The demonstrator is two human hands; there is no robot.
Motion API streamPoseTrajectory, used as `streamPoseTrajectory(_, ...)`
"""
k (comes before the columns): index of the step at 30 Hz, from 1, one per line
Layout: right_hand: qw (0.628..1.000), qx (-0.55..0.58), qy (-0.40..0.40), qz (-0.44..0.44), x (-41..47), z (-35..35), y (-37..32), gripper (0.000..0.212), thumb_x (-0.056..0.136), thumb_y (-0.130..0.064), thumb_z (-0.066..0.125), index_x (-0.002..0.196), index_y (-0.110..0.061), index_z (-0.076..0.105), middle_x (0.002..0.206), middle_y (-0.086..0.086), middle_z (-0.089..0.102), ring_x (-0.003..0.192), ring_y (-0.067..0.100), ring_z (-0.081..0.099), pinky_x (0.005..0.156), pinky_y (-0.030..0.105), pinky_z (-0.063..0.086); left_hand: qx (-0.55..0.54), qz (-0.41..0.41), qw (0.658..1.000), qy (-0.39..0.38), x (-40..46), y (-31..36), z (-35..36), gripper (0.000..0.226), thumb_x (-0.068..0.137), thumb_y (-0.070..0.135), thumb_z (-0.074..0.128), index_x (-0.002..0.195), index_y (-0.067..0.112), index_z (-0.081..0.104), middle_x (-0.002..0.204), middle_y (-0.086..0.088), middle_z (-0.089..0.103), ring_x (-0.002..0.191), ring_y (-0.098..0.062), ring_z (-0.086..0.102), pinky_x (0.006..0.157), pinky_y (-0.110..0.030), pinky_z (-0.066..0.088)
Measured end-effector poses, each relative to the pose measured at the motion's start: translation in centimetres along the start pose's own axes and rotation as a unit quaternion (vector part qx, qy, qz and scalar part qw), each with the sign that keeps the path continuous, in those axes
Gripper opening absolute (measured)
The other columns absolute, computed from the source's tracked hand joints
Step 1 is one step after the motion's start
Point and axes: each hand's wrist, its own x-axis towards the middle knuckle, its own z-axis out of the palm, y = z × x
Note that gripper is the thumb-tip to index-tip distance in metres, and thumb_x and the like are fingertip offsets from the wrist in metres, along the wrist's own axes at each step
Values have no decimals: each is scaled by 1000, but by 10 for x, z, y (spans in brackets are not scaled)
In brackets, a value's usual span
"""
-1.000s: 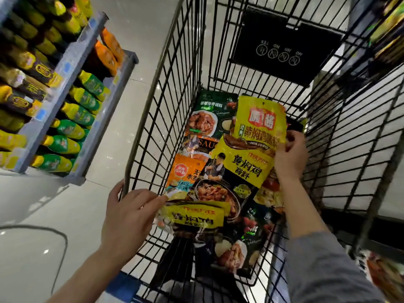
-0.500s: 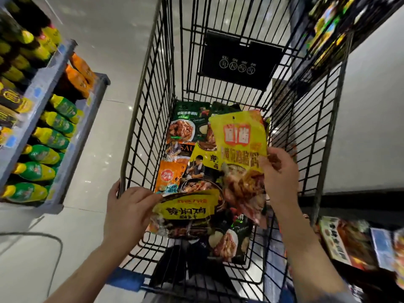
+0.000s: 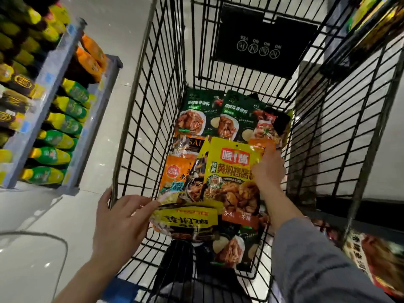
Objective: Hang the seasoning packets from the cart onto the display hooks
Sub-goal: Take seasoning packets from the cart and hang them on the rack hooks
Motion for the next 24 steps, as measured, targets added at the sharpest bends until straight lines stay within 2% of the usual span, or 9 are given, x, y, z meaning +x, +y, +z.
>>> streamPoseTrajectory(2,996,-24,17,-87,25,3,-16,59,85,-17,59,139,-21,35,136,9,46,121,33,45,91,44,44,5,-1,1000,2,0,0,0,33,78,17,48,104,24,65,91,1,69,87,-21,58,94,-54,33)
streamPoseTrajectory(5,971,-106,-85,-195,62,12,-40,46,89,-17,51,134,-16,45,135,12,47,121,34,47,94,43,46,16,0,1000,0,0,2,1,34,78,16,47,108,26,57,92,1,69,91,-18,54,94,-54,34)
streamPoseTrajectory(7,950,-169,-178,-192,78,24,-43,50,93,-23,46,142,-18,36,147,15,33,132,35,35,103,47,38,25,-7,1000,-4,2,3,1,35,78,14,47,109,27,56,93,1,69,93,-17,53,93,-54,34)
streamPoseTrajectory(9,945,-177,-217,-167,81,34,-42,54,94,-24,41,146,-19,28,154,15,20,139,35,23,109,49,30,33,-11,999,-6,2,4,1,36,77,13,48,109,27,56,93,1,69,94,-17,53,93,-54,35)
streamPoseTrajectory(12,950,-179,-185,-177,76,37,-37,50,94,-23,39,143,-15,33,151,18,24,135,38,28,106,47,33,34,-11,999,0,1,5,1,38,77,11,48,110,27,56,92,1,69,95,-17,54,93,-53,35)
streamPoseTrajectory(18,957,-152,-169,-181,71,29,-39,38,86,-13,49,124,-15,53,125,14,54,112,35,51,89,43,47,46,-9,999,2,2,5,1,37,76,9,48,108,26,57,94,1,69,95,-17,53,93,-53,35)
streamPoseTrajectory(24,969,-122,-151,-153,61,14,-36,34,88,-9,49,120,-18,58,118,11,61,108,32,56,89,38,40,49,-10,999,14,1,4,3,36,75,9,49,106,27,57,90,2,69,90,-18,52,94,-54,35)
